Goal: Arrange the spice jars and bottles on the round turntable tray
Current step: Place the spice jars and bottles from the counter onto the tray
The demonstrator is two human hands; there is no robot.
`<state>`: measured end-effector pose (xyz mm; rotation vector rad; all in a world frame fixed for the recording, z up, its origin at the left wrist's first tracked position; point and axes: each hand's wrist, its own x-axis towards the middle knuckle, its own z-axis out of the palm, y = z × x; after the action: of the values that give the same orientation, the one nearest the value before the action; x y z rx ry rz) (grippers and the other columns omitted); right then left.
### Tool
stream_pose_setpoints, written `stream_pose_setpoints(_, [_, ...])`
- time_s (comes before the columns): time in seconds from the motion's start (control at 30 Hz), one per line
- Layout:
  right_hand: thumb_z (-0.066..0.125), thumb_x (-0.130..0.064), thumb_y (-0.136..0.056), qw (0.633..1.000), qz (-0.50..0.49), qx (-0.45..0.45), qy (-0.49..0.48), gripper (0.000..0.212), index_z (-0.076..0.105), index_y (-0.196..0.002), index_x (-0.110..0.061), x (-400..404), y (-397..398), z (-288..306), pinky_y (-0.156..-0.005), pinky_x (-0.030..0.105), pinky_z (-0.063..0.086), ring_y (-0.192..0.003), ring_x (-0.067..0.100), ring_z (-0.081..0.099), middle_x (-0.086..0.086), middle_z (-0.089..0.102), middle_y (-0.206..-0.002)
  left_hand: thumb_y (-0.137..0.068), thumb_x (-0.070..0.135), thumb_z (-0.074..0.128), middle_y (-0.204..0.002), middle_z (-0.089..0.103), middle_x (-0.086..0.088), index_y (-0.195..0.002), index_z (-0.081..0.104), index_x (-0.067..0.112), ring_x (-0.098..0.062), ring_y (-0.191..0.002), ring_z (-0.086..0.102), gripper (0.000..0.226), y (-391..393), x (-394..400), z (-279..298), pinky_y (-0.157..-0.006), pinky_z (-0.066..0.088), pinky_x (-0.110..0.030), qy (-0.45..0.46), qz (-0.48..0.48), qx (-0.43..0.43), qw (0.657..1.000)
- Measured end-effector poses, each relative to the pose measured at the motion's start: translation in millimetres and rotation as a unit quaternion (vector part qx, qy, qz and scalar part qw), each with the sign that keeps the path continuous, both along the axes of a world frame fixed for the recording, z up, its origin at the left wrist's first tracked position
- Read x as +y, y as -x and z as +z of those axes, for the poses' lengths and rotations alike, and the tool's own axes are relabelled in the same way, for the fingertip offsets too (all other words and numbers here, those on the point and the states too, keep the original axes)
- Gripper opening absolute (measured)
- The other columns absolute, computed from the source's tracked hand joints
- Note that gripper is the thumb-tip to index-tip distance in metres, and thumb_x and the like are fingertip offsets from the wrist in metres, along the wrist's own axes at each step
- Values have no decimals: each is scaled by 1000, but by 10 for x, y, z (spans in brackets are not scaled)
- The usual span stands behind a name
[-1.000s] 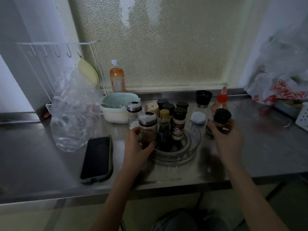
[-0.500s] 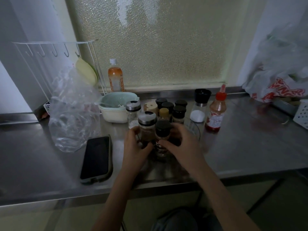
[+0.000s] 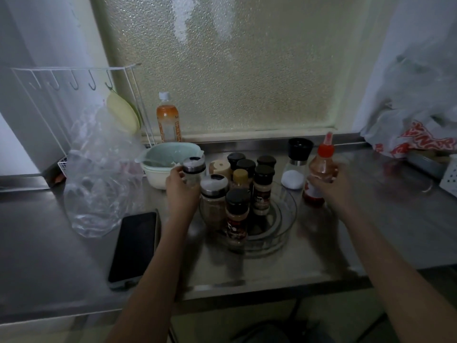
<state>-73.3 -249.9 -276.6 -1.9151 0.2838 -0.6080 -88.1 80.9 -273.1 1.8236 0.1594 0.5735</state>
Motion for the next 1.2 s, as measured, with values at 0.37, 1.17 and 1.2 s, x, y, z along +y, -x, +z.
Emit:
stream_pose_setpoints(0.37, [75,-54,-59,982,174,-77,3,48,56,-101,-39,926,1130,222,-66,7,47,-84,-10,62,-27,67,-90,-82,16,64,-112,59,-18,-112,49,3,-31,-99,57,36,-34,-51,-90,-78,48,-36,-24,63,-40,997])
stream_pose_setpoints(1.17, [68,-27,-81,932,337,-131,29,61,41,-136,-21,1807,1749,-52,-98,13,39,-125,-4,44,-8,50,-134,-65,35,68,-94,59,18,-101,49,34,1,-87,59,40,1622,-512,-77,-71,49,-16,39,39,-274,960])
stream_pose_setpoints(1.2, [66,-22,-83,935,329,-130,28,54,45,-132,-18,1800,1742,-50,-95,8,37,-122,-11,43,-11,52,-130,-65,36,68,-93,59,20,-101,49,35,3,-85,59,40,1640,-539,-77,-70,47,-14,23,9,-269,963])
